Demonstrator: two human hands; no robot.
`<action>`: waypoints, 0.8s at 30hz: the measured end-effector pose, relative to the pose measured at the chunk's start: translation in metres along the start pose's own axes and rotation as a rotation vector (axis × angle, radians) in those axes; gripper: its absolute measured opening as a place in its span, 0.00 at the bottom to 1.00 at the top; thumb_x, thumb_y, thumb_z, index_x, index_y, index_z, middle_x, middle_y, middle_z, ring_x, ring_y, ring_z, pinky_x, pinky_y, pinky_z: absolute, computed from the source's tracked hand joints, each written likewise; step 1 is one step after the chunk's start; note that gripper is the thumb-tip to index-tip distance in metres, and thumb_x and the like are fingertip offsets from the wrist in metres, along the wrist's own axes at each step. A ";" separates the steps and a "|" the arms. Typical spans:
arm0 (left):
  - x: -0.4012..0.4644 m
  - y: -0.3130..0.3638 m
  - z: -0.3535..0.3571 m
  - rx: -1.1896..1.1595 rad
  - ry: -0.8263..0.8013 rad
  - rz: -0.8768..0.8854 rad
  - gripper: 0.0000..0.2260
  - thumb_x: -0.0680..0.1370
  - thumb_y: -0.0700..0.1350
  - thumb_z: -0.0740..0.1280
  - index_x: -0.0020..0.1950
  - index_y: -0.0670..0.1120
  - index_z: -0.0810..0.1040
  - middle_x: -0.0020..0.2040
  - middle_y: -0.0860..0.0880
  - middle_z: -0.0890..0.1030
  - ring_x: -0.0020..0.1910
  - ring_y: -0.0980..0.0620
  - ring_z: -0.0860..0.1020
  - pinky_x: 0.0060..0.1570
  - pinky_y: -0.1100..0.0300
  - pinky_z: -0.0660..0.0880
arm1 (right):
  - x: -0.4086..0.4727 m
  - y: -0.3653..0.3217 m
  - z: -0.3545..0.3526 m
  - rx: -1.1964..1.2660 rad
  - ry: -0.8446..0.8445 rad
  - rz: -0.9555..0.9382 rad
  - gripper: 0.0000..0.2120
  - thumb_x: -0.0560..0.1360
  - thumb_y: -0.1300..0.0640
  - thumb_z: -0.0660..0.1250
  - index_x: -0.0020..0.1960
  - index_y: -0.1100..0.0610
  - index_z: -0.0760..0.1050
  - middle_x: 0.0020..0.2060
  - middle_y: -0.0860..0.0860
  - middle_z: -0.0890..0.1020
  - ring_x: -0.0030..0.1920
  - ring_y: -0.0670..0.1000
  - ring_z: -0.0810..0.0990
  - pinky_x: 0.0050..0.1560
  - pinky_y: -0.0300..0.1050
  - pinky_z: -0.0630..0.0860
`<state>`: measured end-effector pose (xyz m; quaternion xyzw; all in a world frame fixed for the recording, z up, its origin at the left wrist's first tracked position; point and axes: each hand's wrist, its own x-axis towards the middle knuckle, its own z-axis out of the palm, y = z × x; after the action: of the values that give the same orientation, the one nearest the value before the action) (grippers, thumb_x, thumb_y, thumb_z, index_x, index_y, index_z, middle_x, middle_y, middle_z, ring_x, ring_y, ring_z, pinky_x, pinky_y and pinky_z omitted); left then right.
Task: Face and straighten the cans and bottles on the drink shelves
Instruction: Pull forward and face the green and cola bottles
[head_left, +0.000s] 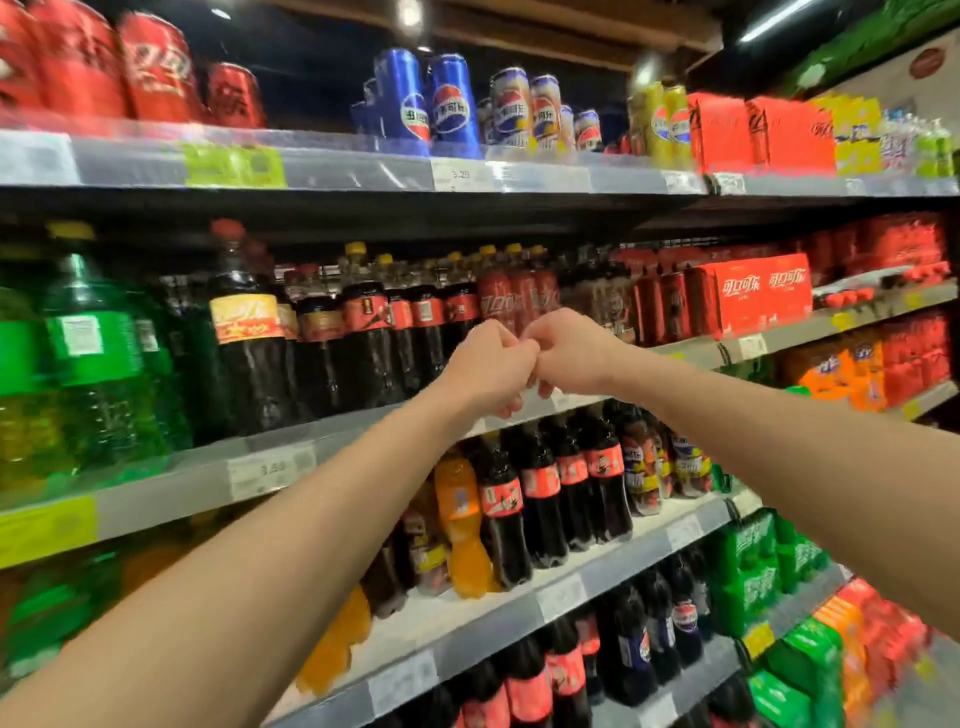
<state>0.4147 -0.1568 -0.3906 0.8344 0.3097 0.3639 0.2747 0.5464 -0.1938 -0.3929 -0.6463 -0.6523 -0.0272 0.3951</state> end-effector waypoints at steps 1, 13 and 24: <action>-0.011 -0.006 -0.011 -0.002 0.004 -0.016 0.13 0.79 0.44 0.59 0.46 0.38 0.80 0.39 0.43 0.82 0.30 0.51 0.76 0.29 0.59 0.75 | -0.004 -0.013 0.012 0.054 -0.031 0.020 0.10 0.76 0.66 0.62 0.43 0.58 0.81 0.36 0.51 0.84 0.35 0.47 0.83 0.33 0.39 0.76; 0.027 -0.060 -0.047 -0.156 0.360 -0.081 0.09 0.82 0.52 0.60 0.52 0.48 0.72 0.42 0.45 0.82 0.37 0.50 0.81 0.39 0.53 0.83 | 0.087 -0.028 0.095 0.313 -0.007 -0.111 0.11 0.79 0.55 0.59 0.47 0.60 0.77 0.37 0.52 0.83 0.33 0.49 0.82 0.27 0.36 0.73; 0.078 0.034 -0.062 -0.184 0.216 -0.368 0.15 0.80 0.49 0.60 0.41 0.42 0.80 0.30 0.43 0.82 0.32 0.45 0.79 0.36 0.56 0.74 | 0.130 -0.029 -0.011 0.306 -0.435 -0.116 0.14 0.74 0.67 0.54 0.47 0.60 0.77 0.37 0.56 0.84 0.33 0.53 0.81 0.28 0.43 0.74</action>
<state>0.4194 -0.1087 -0.2969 0.6915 0.4500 0.4214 0.3765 0.5458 -0.0976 -0.2995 -0.5313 -0.7542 0.1884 0.3367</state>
